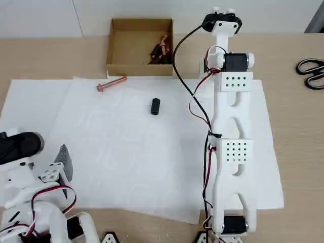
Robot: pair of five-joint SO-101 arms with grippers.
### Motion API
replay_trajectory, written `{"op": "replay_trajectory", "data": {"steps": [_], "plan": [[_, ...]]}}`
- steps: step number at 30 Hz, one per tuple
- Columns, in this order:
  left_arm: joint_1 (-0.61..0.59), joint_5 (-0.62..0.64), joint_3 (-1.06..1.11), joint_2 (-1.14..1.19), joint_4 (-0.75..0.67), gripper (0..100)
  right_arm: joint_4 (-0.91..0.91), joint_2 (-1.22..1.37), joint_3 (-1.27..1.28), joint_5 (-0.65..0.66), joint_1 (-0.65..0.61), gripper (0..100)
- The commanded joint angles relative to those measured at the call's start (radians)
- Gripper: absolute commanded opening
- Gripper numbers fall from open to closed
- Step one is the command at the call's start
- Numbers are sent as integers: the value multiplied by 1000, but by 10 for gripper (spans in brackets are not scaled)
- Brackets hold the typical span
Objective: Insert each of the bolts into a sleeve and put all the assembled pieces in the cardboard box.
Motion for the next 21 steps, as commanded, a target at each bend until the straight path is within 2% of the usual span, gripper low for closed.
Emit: {"op": "replay_trajectory", "data": {"steps": [1, 11, 21], "plan": [[0, 8, 5, -3, -25, 246, 10, -76, 51, 11, 10, 296], [0, 8, 21, -3, -40, 246, 13, -96, 187, 6, -31, 296], [5, 8, 31, -3, -46, 246, 8, -446, 356, 8, -108, 296]]}}
